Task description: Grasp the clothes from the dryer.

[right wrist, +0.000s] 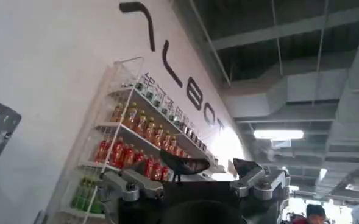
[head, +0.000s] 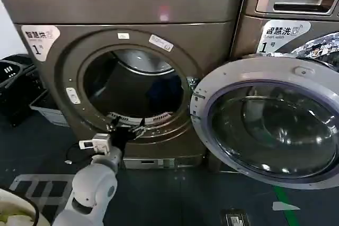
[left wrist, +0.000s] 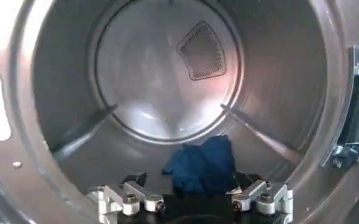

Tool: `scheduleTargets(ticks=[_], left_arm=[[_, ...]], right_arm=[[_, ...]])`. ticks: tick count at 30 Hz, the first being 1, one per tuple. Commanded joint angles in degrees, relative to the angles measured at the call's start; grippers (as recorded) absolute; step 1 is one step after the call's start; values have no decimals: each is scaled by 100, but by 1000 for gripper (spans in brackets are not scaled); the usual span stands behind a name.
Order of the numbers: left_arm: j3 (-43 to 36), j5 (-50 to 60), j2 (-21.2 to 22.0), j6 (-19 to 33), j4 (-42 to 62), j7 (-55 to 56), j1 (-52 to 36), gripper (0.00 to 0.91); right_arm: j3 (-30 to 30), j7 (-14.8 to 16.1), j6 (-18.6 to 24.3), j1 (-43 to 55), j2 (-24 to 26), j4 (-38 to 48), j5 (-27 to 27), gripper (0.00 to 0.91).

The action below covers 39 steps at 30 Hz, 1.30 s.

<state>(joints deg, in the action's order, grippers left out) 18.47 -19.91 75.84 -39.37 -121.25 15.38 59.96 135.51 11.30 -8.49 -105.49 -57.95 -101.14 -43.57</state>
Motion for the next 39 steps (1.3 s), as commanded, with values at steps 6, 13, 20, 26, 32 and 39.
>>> scheduleTargets(ticks=[6, 13, 20, 26, 32, 39], left_arm=[[-39, 7, 7, -4, 40, -4, -42, 907], [-44, 7, -9, 0, 56, -8, -53, 907], [-49, 11, -14, 1, 36, -10, -24, 907], [-53, 16, -7, 4, 23, -13, -9, 907], [-50, 22, 2, 8, 30, -17, -12, 907], [-84, 36, 36, 15, 86, -25, -61, 907]], right_arm=[[24, 1, 7, -13, 1, 20, -14, 907], [48, 4, 11, -32, 7, 17, -38, 907], [46, 7, 15, -39, -6, -7, -55, 907], [52, 16, 19, -50, -7, -14, -68, 907], [49, 20, 22, -38, -18, -5, -65, 907], [67, 6, 80, -60, -29, 8, -29, 907]])
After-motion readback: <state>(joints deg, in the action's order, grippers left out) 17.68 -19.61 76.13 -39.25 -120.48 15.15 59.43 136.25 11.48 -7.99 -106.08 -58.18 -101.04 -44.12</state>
